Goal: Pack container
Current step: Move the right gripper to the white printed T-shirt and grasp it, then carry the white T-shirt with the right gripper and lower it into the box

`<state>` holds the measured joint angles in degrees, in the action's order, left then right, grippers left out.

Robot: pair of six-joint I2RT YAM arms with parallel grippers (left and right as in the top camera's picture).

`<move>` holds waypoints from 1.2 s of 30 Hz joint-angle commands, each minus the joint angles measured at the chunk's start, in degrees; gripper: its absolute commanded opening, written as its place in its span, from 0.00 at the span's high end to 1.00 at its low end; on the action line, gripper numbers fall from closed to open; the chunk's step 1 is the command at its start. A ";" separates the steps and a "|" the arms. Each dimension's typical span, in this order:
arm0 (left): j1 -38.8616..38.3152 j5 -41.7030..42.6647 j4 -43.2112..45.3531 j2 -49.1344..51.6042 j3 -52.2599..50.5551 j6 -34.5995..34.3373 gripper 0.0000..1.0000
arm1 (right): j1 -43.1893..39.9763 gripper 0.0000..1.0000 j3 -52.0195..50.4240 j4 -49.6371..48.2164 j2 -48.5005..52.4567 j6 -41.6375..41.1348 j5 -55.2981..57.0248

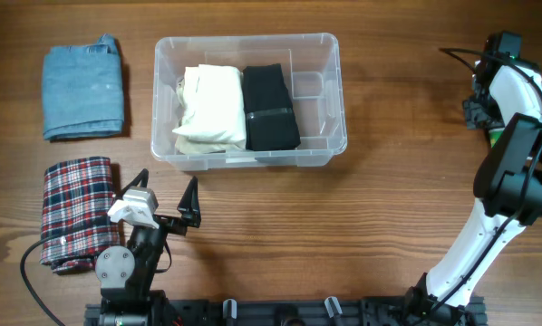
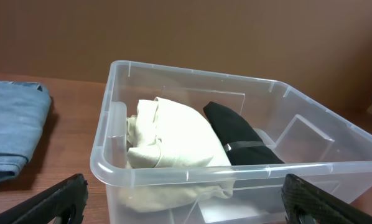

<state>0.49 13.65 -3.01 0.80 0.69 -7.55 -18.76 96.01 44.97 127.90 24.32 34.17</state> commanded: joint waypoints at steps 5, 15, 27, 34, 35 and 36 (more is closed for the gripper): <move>0.44 0.90 -0.04 -0.42 -0.37 1.16 0.00 | -0.13 0.12 -0.15 -0.39 5.38 1.27 3.37; 0.42 0.90 -0.02 -0.42 -0.37 1.16 0.00 | -1.75 0.28 -0.15 -0.96 5.84 2.60 -1.64; 0.42 0.90 -0.04 -0.42 -0.37 1.16 0.00 | -3.39 0.58 -0.15 -1.44 5.84 1.31 -10.14; 0.42 0.90 -0.02 -0.42 -0.37 1.16 0.00 | -3.39 0.95 -0.09 -0.79 5.51 -3.41 -9.84; 0.42 0.90 -0.02 -0.42 -0.37 1.14 0.00 | -3.39 0.96 0.00 -0.68 5.20 -4.17 -9.86; 0.42 0.90 -0.02 -0.42 -0.37 1.14 0.00 | -3.39 0.96 0.24 -0.55 4.57 -5.44 -9.86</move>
<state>0.49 13.65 -3.01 0.80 0.69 -7.55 -21.69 96.55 43.81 130.32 23.33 28.36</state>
